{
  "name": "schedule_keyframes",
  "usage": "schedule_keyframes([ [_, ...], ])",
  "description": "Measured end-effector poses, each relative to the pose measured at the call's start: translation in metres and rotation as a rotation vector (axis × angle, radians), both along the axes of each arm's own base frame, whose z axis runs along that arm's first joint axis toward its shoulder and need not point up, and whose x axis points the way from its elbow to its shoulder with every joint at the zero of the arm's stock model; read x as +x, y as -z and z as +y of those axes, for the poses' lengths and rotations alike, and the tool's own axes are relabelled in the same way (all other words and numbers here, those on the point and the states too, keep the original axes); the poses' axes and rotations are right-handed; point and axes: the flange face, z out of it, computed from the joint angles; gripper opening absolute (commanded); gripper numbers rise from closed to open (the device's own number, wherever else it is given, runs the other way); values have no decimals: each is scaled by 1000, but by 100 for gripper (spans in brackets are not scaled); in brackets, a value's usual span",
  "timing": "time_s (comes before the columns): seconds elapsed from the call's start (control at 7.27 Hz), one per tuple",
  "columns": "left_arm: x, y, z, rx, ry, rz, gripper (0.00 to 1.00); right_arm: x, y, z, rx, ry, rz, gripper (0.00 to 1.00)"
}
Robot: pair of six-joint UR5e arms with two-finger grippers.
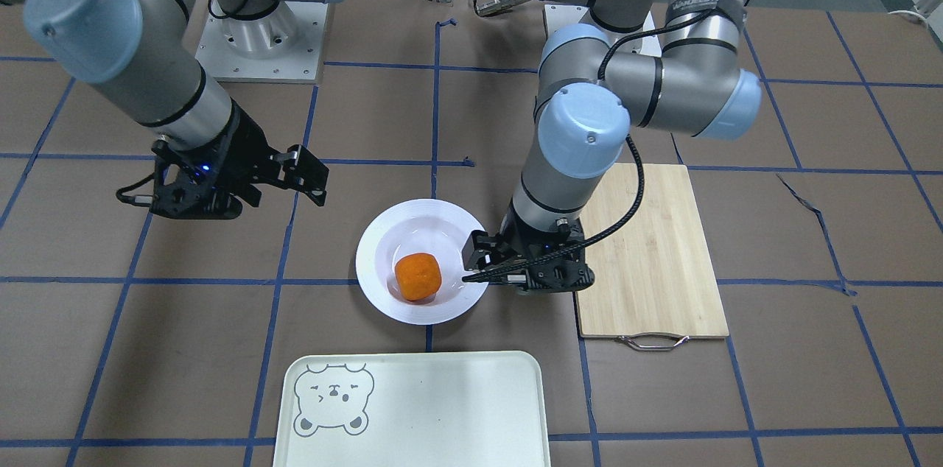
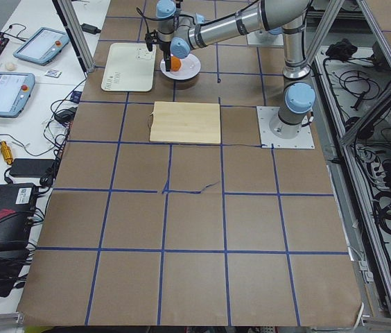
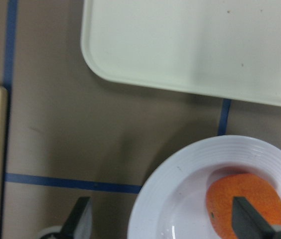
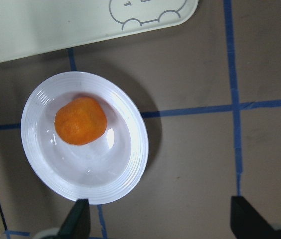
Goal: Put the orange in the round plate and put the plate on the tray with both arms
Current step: 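Withdraw the left gripper toward rest while the right gripper reaches to the plate rim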
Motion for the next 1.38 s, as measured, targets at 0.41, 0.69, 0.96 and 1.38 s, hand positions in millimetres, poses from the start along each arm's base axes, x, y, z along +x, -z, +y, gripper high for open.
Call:
schedule_keyframes([
  [0.41, 57, -52, -6, -14, 7, -12, 100, 18, 119, 4, -26, 8, -195, 100],
  [0.69, 93, -71, 3, 13, 53, -28, 100, 25, 158, 3, -20, 9, -268, 100],
  [0.96, 129, -88, 13, 19, 23, -32, 100, 29, 181, -1, -17, 8, -312, 100],
  [1.38, 153, -91, 40, 24, -17, -31, 100, 31, 197, -2, 2, 7, -319, 97],
])
